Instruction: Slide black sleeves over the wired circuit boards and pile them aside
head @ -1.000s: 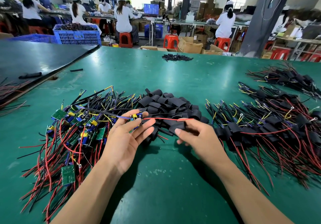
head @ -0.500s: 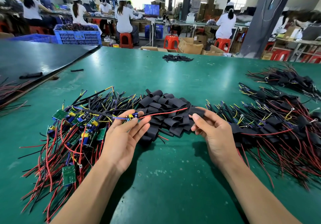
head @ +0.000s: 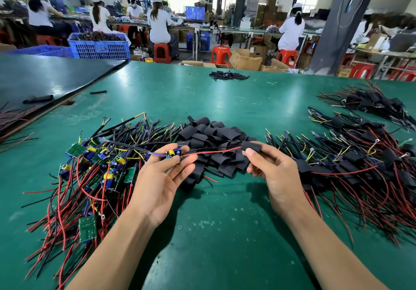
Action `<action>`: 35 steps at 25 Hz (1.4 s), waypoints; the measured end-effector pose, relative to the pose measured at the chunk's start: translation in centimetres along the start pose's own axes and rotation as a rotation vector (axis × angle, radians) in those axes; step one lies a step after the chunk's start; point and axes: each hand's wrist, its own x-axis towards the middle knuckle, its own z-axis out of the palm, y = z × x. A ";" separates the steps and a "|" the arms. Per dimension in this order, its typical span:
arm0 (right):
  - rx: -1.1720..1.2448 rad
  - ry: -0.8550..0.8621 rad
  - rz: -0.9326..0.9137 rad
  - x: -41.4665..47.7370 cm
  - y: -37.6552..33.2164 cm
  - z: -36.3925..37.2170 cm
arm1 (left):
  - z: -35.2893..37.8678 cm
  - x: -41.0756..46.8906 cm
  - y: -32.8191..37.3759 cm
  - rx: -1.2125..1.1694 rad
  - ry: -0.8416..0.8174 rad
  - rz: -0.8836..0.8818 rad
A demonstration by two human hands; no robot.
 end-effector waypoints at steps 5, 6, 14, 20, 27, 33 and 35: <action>-0.039 -0.024 0.014 0.0 0.1 -0.1 | 0.1 -0.1 0.2 -0.006 0.012 -0.002; -0.043 -0.023 0.019 0.0 0.1 -0.1 | 0.1 -0.2 0.2 -0.010 0.013 -0.004; -0.091 0.013 0.025 0.0 0.3 -0.2 | 0.1 -0.1 0.4 -0.015 -0.014 -0.001; -0.021 -0.126 0.106 -0.3 0.1 0.2 | 0.1 -0.1 0.5 -0.020 -0.011 -0.017; 0.093 -0.234 0.157 -1.3 0.4 1.9 | 1.1 -0.7 -0.2 -0.102 -0.081 -0.113; 0.251 -0.213 0.234 -1.3 -0.2 2.3 | 1.2 -0.8 0.2 -0.128 -0.075 -0.123; 0.348 -0.209 0.290 -1.2 -0.3 2.3 | 1.2 -0.9 -0.1 -0.075 -0.077 -0.110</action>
